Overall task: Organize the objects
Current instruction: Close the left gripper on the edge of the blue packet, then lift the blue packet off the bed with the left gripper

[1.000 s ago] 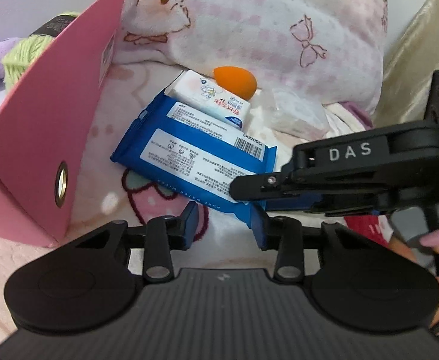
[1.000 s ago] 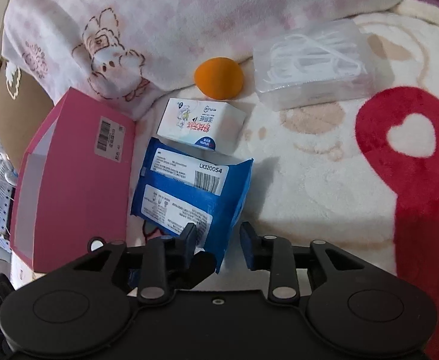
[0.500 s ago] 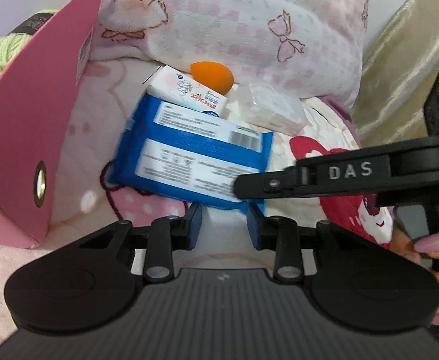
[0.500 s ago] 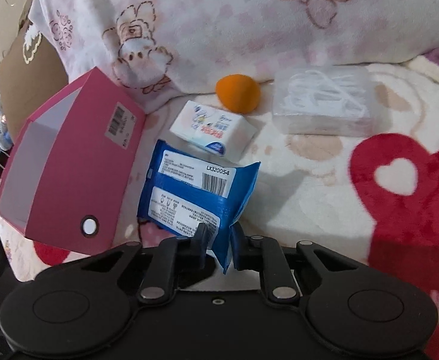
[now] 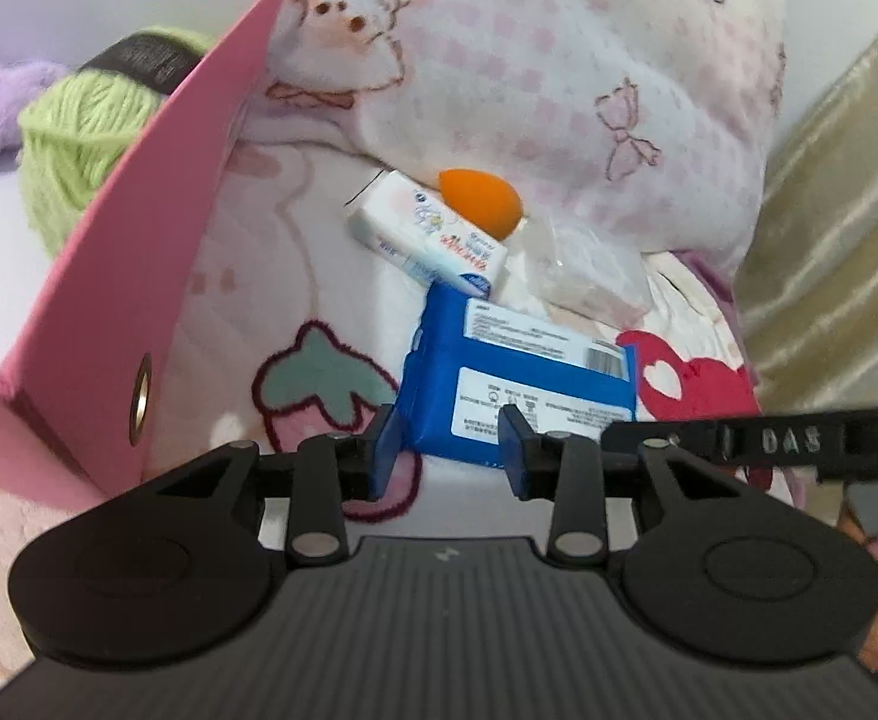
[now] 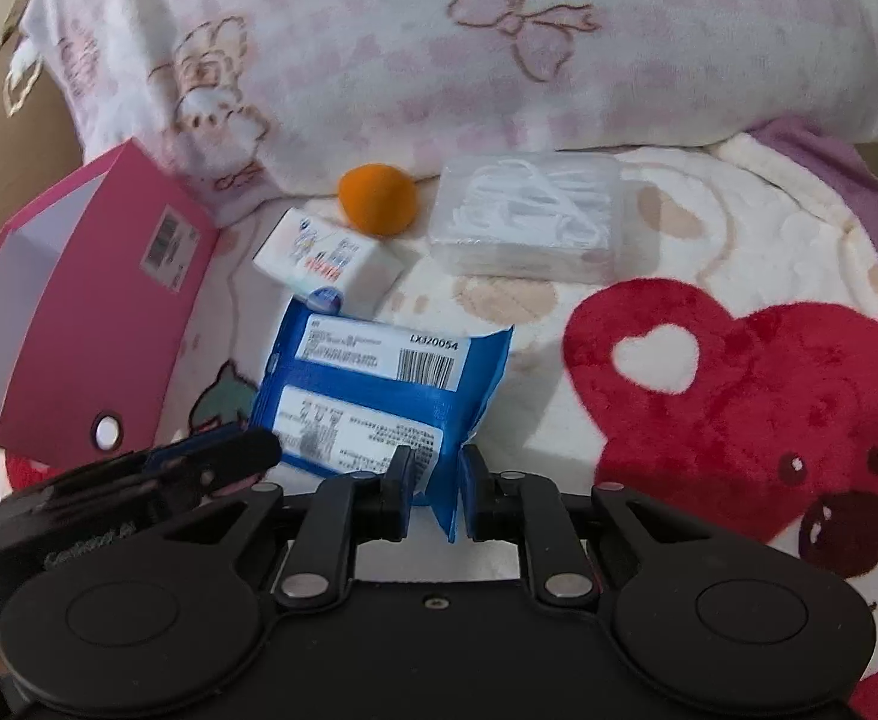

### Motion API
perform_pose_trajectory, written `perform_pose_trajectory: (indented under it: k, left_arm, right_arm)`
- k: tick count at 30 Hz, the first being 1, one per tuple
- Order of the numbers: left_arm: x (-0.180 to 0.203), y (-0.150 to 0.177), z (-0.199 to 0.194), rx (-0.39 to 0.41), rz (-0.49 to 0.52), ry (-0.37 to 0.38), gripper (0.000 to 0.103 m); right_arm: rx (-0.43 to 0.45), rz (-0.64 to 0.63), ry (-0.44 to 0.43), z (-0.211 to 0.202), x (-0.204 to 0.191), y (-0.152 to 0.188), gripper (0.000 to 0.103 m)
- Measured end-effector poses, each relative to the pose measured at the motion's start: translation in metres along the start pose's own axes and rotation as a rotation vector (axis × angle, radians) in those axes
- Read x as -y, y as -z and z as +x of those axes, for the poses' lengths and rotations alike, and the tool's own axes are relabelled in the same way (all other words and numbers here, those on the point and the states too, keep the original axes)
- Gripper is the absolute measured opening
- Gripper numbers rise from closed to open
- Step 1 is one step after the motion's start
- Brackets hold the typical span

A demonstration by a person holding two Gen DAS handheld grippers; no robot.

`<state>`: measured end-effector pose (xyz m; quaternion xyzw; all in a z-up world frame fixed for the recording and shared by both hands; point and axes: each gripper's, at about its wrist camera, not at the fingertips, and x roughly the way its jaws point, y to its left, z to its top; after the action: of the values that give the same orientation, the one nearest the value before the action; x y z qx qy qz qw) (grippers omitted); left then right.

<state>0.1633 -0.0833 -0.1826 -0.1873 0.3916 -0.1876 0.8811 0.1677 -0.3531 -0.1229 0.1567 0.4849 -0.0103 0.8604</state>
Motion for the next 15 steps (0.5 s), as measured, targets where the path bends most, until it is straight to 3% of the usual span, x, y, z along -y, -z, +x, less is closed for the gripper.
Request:
perform_pose_trajectory:
  k: [3,7,11,15]
  left_arm:
    - [0.003,-0.001,0.001,0.025,0.033,-0.013,0.035]
    - [0.006,0.001,0.012,0.002,0.029,-0.009,0.035]
    - [0.011,0.005,0.008,0.019,0.059,-0.004,0.033]
    - [0.009,0.003,0.003,-0.011,0.028,0.023,0.033]
  right_arm:
    - [0.014,0.031,-0.008,0.002,0.0,-0.004,0.025]
    - [0.0,0.077,-0.001,0.011,0.005,-0.004,0.032]
    - [-0.014,0.136,-0.05,0.01,0.013,-0.002,0.029]
    - [-0.05,0.076,-0.094,0.003,0.008,0.002,0.029]
